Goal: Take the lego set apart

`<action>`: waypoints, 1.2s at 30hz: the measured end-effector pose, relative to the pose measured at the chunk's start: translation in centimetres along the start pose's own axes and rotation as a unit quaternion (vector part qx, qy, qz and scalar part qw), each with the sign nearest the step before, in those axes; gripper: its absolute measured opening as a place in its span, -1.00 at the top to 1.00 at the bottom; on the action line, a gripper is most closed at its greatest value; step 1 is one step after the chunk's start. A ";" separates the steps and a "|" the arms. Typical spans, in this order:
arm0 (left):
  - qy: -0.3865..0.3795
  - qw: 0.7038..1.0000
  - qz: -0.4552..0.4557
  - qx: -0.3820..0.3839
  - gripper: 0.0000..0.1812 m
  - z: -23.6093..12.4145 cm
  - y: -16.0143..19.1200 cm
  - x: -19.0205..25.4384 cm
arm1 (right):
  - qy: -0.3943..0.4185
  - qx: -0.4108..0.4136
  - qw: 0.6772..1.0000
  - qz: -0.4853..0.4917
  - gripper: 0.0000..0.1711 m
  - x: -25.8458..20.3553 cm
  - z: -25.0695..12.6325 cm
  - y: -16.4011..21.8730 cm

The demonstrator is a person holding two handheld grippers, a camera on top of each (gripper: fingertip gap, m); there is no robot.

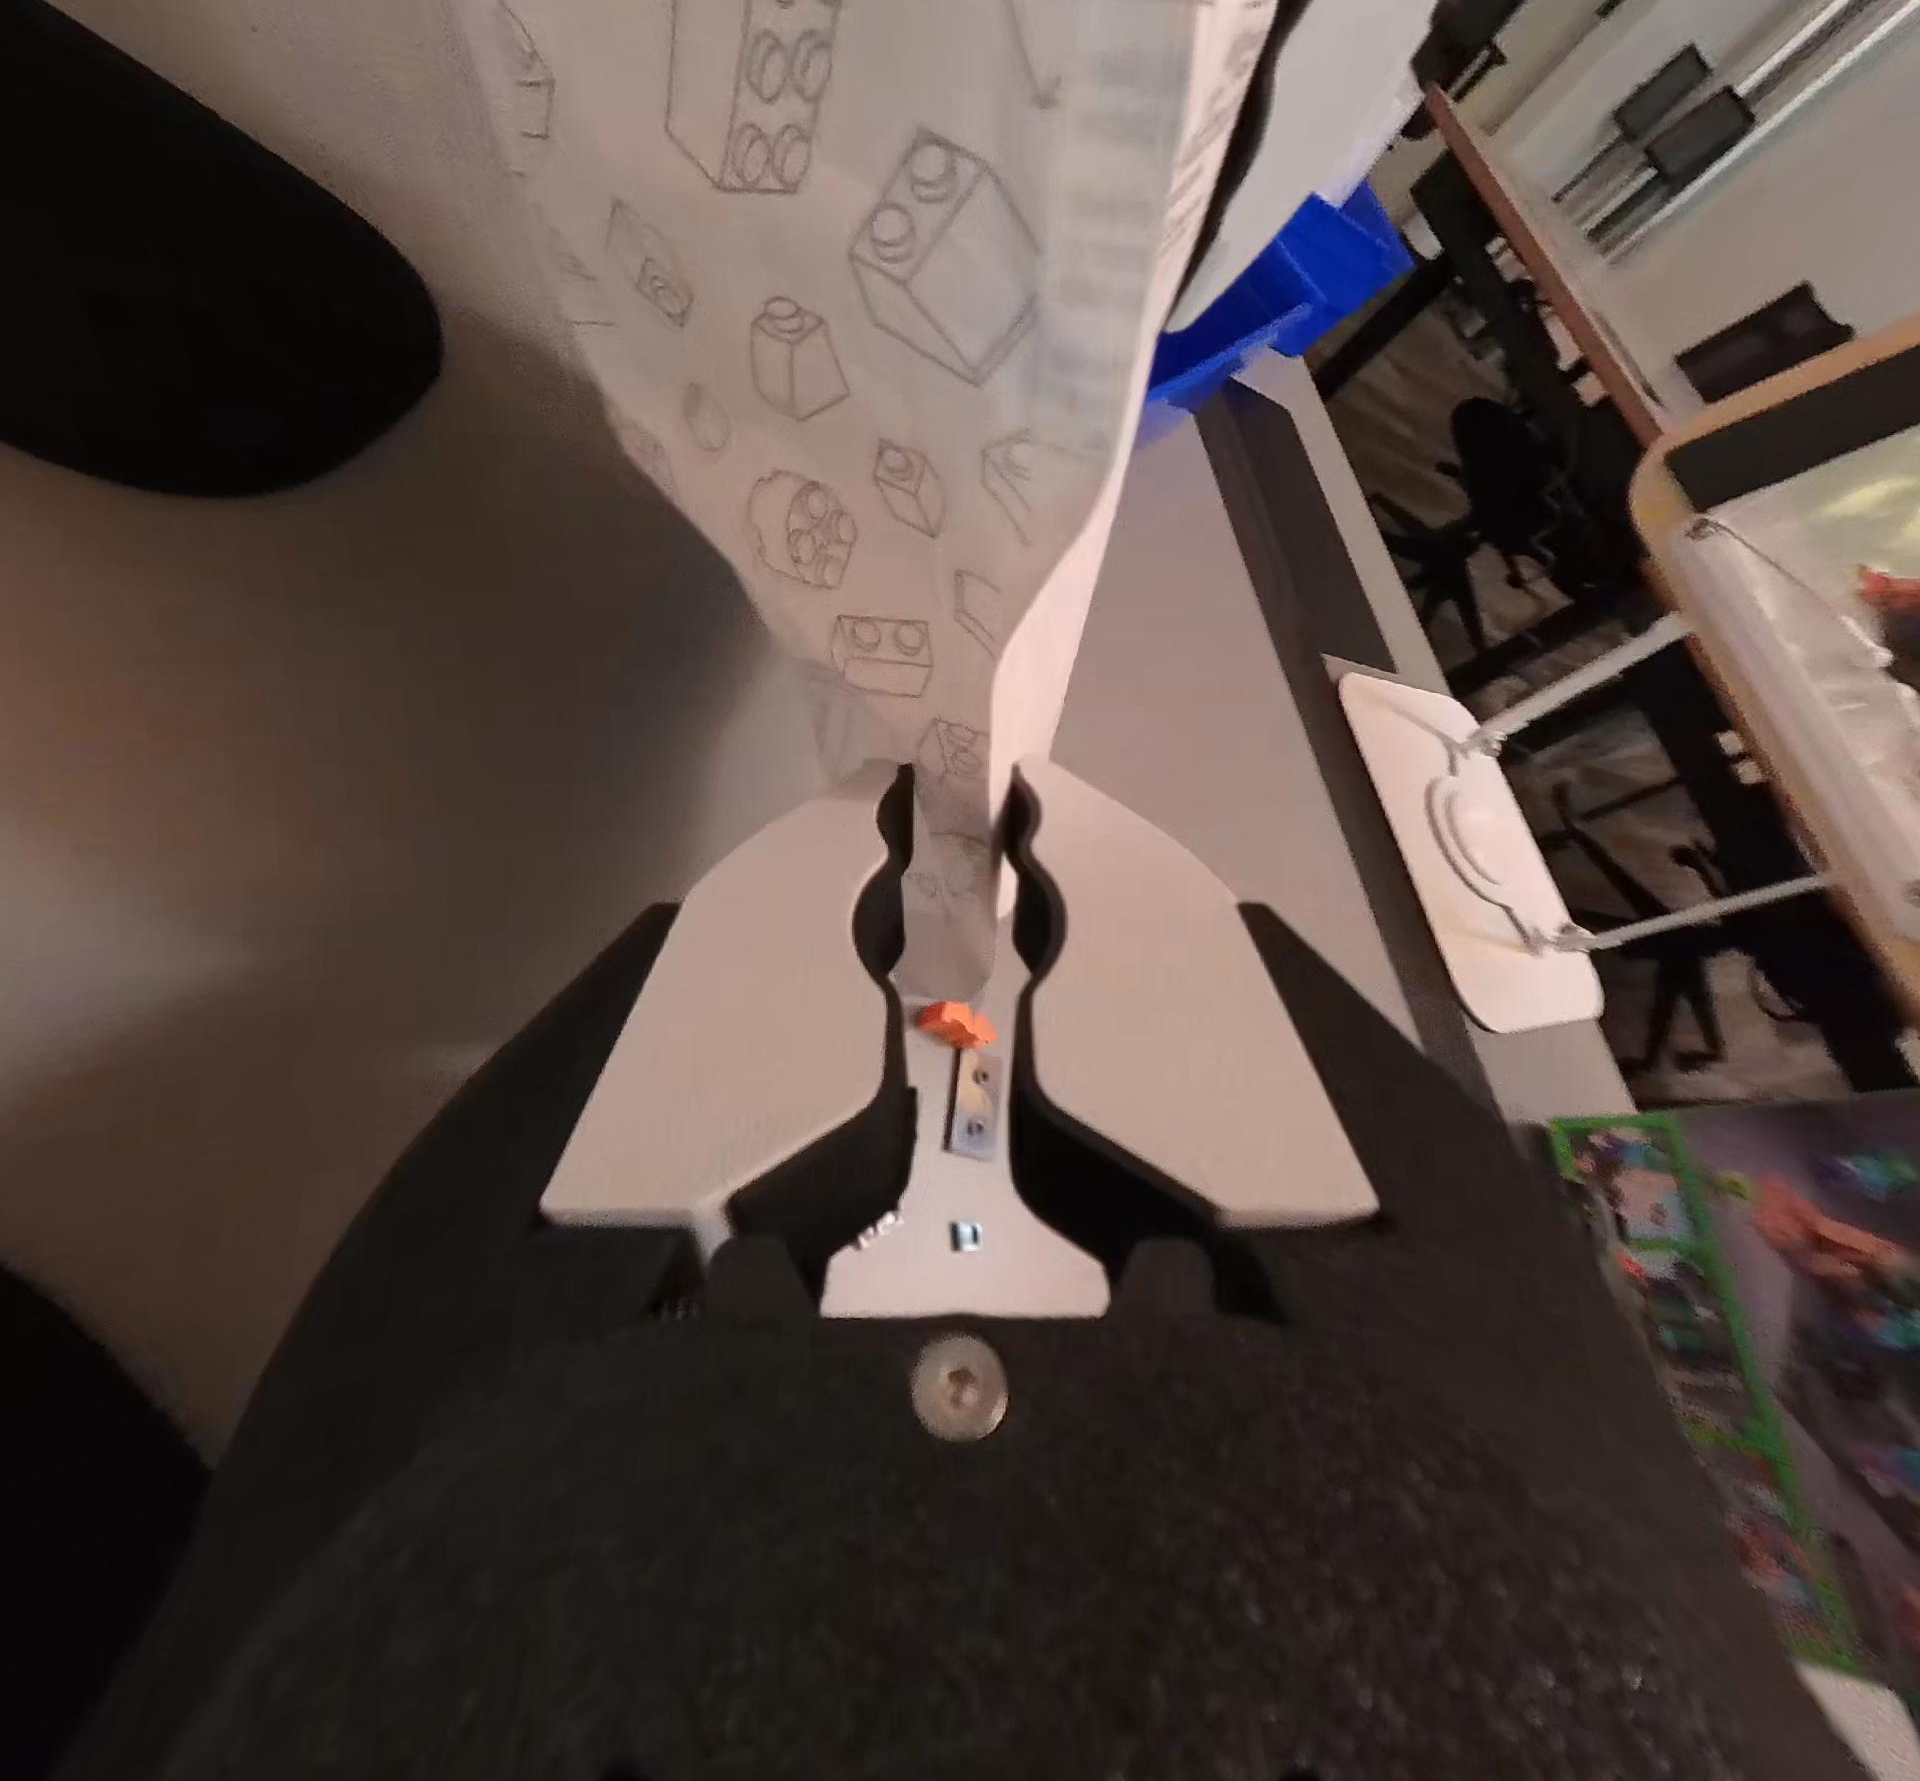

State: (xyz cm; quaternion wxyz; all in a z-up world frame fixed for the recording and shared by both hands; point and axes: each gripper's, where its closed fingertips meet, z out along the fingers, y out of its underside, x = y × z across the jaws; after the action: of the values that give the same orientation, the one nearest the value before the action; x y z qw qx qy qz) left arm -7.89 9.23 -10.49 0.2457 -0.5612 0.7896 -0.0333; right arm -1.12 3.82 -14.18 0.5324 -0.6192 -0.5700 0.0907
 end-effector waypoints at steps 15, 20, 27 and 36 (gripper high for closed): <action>-0.220 0.876 -0.418 0.098 0.60 -10.5 21.2 -10.6 | 0.023 0.098 0.976 0.195 0.93 3.2 -3.0 4.1; -0.221 0.745 -0.629 -0.025 0.39 -6.8 37.8 -8.4 | 0.024 0.097 0.974 0.202 0.93 3.5 -2.9 4.6; -0.159 0.651 -0.743 0.002 0.44 -2.8 42.6 -7.5 | 0.013 0.096 0.973 0.209 0.93 2.9 -2.5 5.0; -0.054 0.627 -0.777 -0.001 0.46 -1.6 41.0 -8.0 | 0.015 0.078 0.975 0.207 0.93 2.4 -2.4 5.5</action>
State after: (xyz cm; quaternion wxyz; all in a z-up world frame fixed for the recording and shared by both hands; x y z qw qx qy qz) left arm -42.22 31.18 -19.75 0.1703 -0.9676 0.0451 -0.1809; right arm 4.73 5.58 -16.16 0.5576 -0.6813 -0.4128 0.2335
